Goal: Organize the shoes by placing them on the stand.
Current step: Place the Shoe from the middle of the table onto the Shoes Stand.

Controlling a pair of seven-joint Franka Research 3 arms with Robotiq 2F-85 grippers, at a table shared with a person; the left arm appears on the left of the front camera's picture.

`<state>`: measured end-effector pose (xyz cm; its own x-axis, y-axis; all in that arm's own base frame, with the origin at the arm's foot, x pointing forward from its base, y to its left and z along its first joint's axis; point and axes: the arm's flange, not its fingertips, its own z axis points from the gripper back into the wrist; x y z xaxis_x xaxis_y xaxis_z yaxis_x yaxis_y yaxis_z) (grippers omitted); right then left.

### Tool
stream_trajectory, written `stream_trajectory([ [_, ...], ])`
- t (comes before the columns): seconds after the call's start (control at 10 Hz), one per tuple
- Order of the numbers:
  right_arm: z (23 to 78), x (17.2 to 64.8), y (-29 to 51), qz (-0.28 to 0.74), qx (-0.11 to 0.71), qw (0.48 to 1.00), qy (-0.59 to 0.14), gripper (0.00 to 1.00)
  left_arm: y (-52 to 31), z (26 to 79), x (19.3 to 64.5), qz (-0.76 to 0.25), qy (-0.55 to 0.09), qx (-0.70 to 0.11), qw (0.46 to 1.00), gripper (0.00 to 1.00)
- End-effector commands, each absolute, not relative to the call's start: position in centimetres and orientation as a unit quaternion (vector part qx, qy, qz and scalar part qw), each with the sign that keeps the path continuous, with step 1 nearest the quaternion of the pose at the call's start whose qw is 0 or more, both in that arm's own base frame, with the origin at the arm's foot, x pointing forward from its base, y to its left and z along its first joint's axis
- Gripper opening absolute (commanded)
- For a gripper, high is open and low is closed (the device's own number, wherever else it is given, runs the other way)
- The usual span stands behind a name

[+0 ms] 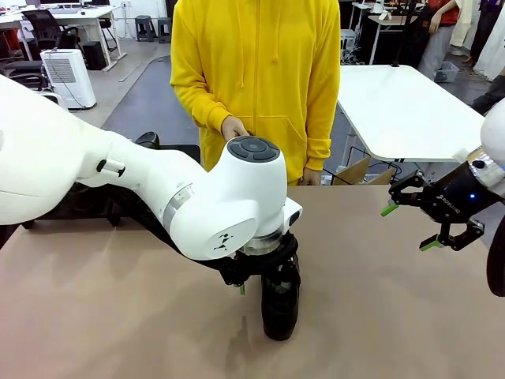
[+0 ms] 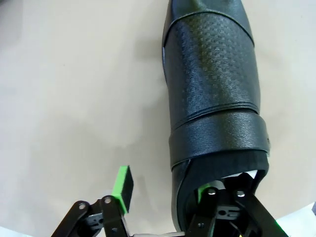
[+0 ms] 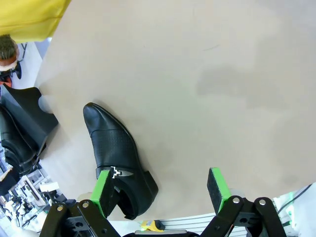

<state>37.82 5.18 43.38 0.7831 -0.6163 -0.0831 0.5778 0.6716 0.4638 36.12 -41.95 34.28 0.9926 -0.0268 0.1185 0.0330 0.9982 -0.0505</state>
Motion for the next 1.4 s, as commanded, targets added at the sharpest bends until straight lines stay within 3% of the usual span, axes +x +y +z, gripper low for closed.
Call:
stream_trajectory([
  [0.0, 43.4, 37.9, 5.1, -0.319, 0.240, 0.916, -0.045, 1.00, -42.0, 34.7, 36.1, -0.010, -0.051, -0.029, 0.998, 0.00],
  [0.7, 43.4, 37.9, 5.1, -0.319, 0.240, 0.916, -0.045, 1.00, -42.6, 36.8, 35.3, -0.040, -0.044, -0.038, 0.998, 0.00],
  [0.9, 43.4, 37.9, 5.1, -0.319, 0.240, 0.916, -0.045, 1.00, -40.8, 39.9, 35.2, -0.054, -0.030, -0.066, 0.996, 0.00],
  [1.3, 43.4, 37.9, 5.1, -0.319, 0.240, 0.916, -0.045, 1.00, -32.4, 48.6, 39.3, -0.011, -0.182, -0.052, 0.982, 0.00],
])
